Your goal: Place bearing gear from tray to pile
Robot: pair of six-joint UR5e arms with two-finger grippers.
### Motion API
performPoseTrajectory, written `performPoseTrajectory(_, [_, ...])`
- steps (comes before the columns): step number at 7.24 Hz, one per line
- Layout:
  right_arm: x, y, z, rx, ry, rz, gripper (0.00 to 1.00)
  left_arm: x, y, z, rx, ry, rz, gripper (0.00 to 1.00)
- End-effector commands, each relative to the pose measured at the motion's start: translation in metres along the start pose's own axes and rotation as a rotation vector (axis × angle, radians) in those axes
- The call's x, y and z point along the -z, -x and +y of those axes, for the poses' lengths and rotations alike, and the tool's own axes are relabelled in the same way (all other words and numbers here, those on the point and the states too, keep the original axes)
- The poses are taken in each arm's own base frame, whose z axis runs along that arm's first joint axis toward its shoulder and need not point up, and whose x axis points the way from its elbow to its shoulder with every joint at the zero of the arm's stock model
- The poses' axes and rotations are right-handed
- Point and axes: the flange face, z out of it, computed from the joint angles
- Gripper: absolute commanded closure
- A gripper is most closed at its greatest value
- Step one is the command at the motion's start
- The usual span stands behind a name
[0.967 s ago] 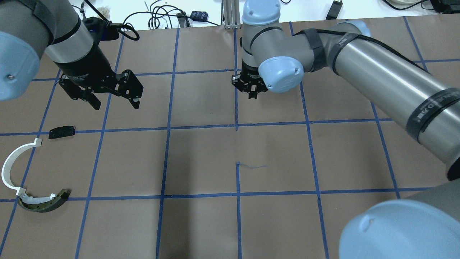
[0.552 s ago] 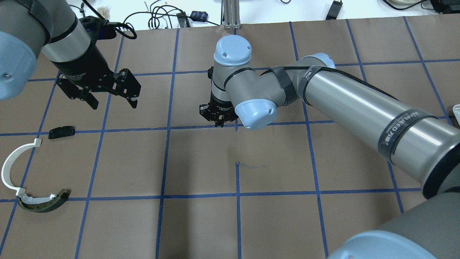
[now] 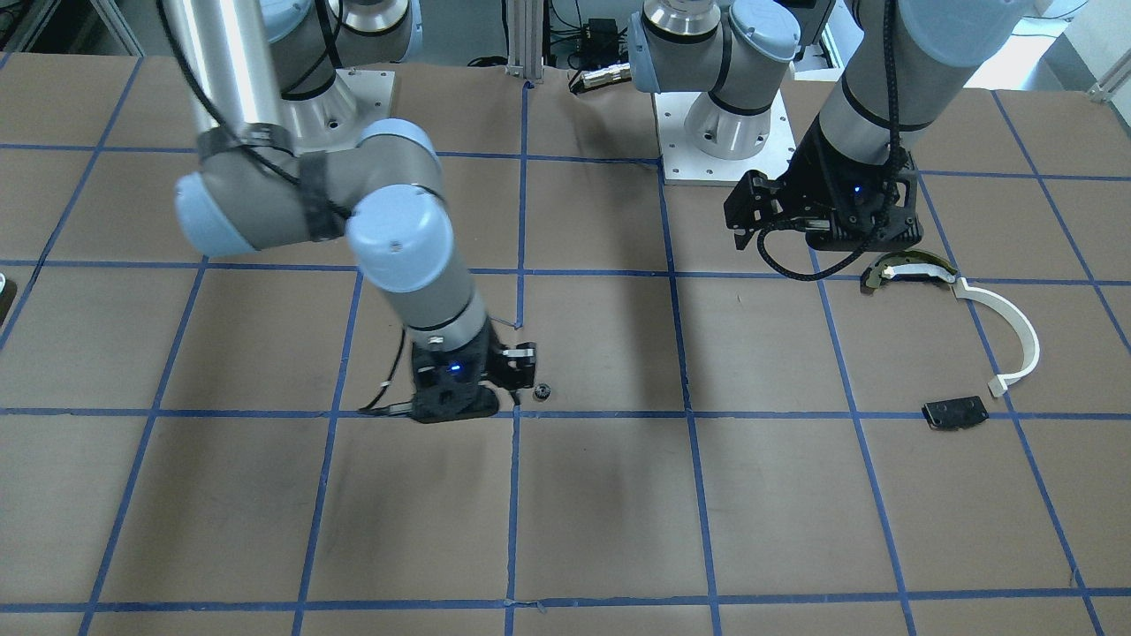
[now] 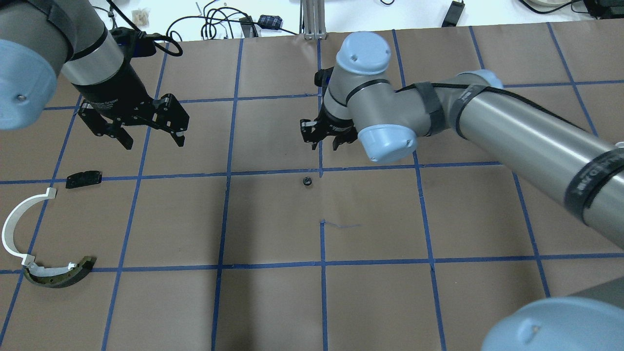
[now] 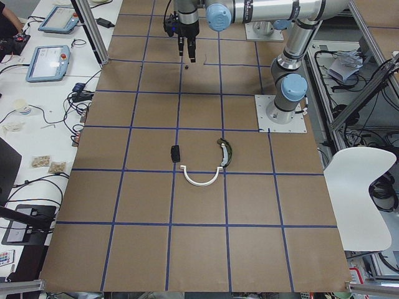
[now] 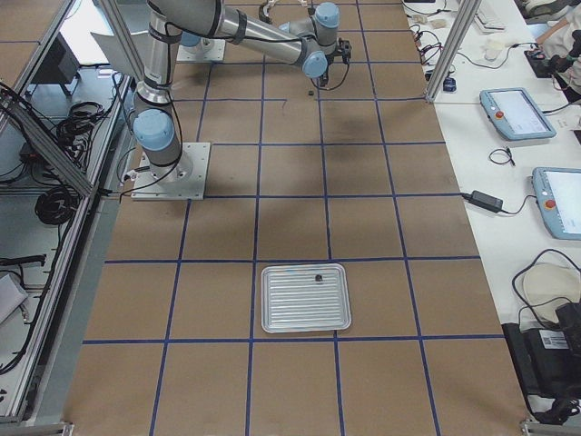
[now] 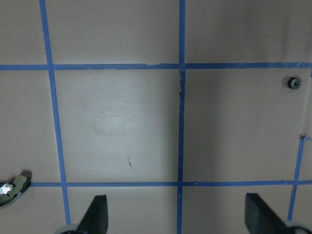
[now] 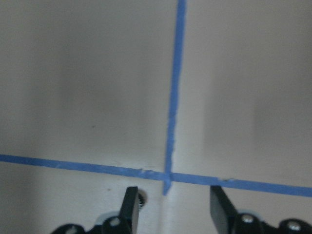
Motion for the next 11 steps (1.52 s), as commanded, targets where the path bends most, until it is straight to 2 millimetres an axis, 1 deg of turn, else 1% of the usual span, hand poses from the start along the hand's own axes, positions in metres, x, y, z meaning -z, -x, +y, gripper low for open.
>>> performPoseTrajectory(1, [0.083, -0.195, -0.024, 0.096, 0.013, 0.063, 0.00, -0.010, -0.001, -0.019, -0.004, -0.043, 0.001, 0.00])
performPoseTrajectory(2, [0.106, -0.299, -0.020, 0.050, 0.014, 0.124, 0.00, -0.024, -0.011, -0.031, -0.023, -0.045, 0.004, 0.00])
performPoseTrajectory(3, [0.131, -0.378, -0.006, 0.059, 0.035, 0.214, 0.00, -0.040, -0.042, -0.041, -0.067, -0.058, 0.001, 0.00])
performPoseTrajectory(4, [0.146, -0.436, 0.014, 0.107, 0.100, 0.289, 0.00, -0.060, -0.078, -0.052, -0.088, -0.082, -0.001, 0.00])
performPoseTrajectory(5, [0.163, -0.510, 0.044, 0.102, 0.113, 0.297, 0.00, -0.087, -0.115, -0.059, -0.152, -0.110, -0.009, 0.00])
performPoseTrajectory(6, [0.172, -0.576, 0.068, 0.030, 0.106, 0.299, 0.00, -0.120, -0.143, -0.065, -0.197, -0.148, -0.007, 0.00])
performPoseTrajectory(7, [0.155, -0.609, 0.066, 0.075, 0.134, 0.278, 0.00, -0.149, -0.158, -0.068, -0.221, -0.152, 0.002, 0.00])
performPoseTrajectory(8, [0.146, -0.662, 0.087, 0.064, 0.145, 0.253, 0.00, -0.172, -0.173, -0.070, -0.244, -0.129, -0.001, 0.00])
performPoseTrajectory(9, [0.126, -0.694, 0.089, 0.092, 0.127, 0.216, 0.00, -0.188, -0.190, -0.072, -0.272, -0.139, 0.001, 0.00])
performPoseTrajectory(10, [0.111, -0.703, 0.087, 0.098, 0.135, 0.198, 0.00, -0.208, -0.195, -0.075, -0.279, -0.113, -0.002, 0.00])
performPoseTrajectory(11, [0.103, -0.703, 0.089, 0.117, 0.144, 0.183, 0.02, -0.225, -0.201, -0.076, -0.290, -0.088, -0.005, 0.00])
